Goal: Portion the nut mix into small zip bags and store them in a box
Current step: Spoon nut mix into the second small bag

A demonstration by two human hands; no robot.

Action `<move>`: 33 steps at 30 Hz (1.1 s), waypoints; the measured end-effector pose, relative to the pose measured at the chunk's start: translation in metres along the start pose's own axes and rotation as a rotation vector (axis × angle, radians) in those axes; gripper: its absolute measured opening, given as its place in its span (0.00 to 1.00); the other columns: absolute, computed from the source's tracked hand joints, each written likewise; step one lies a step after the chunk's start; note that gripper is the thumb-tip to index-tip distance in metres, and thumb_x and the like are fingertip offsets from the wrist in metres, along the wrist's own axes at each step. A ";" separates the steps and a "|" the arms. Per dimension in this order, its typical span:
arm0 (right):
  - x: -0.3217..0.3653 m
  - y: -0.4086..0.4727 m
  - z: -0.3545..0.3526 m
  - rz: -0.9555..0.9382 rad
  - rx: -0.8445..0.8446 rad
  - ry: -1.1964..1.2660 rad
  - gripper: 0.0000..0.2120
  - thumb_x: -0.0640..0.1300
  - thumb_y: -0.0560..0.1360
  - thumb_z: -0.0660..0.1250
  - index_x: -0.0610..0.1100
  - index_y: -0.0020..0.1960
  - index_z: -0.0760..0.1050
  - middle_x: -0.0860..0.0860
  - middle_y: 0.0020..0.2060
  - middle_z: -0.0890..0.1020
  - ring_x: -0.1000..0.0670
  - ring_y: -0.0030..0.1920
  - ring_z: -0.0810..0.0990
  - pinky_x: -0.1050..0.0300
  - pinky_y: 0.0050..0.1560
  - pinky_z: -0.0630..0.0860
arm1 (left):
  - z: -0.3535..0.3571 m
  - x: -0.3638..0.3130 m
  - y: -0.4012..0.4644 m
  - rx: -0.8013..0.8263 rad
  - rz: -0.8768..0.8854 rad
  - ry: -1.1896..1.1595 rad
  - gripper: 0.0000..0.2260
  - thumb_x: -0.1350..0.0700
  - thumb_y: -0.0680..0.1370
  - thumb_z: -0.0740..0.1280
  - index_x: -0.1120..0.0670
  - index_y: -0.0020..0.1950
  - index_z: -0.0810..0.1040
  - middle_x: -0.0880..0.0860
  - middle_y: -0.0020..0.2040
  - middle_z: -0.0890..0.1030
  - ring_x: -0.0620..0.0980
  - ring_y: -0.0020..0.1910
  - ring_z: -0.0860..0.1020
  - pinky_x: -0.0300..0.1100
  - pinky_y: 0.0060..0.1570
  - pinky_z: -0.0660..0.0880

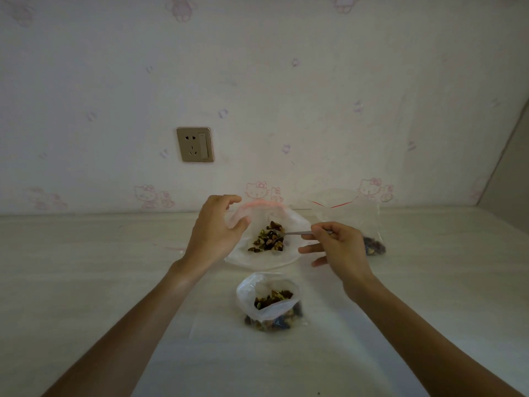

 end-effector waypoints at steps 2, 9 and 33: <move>0.009 -0.009 -0.007 -0.008 0.016 0.018 0.05 0.41 0.83 0.65 0.43 0.53 0.81 0.50 0.43 0.89 0.47 0.40 0.89 0.55 0.30 0.83 | -0.014 -0.009 -0.014 -0.084 0.059 0.017 0.17 0.50 0.79 0.73 0.51 0.67 0.79 0.48 0.62 0.78 0.45 0.61 0.76 0.40 0.60 0.73; 0.025 -0.051 -0.032 -0.004 0.088 0.054 0.07 0.41 0.82 0.66 0.40 0.55 0.81 0.46 0.45 0.89 0.44 0.43 0.89 0.54 0.32 0.83 | -0.021 -0.021 -0.083 -0.061 0.034 -0.071 0.12 0.41 0.81 0.66 0.47 0.46 0.81 0.43 0.36 0.80 0.41 0.36 0.80 0.34 0.35 0.74; 0.060 -0.118 -0.013 -0.662 0.197 -0.431 0.08 0.52 0.82 0.62 0.56 0.56 0.79 0.60 0.47 0.86 0.58 0.44 0.85 0.62 0.40 0.82 | 0.021 0.017 -0.128 0.179 -0.354 -0.469 0.13 0.40 0.80 0.68 0.47 0.44 0.85 0.54 0.33 0.84 0.51 0.29 0.82 0.43 0.27 0.75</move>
Point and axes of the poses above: each hand's wrist, its own y-axis towards the middle knuckle, its own z-axis out of the palm, x = y × z, the point moved 9 cm from there along y, towards the middle knuckle
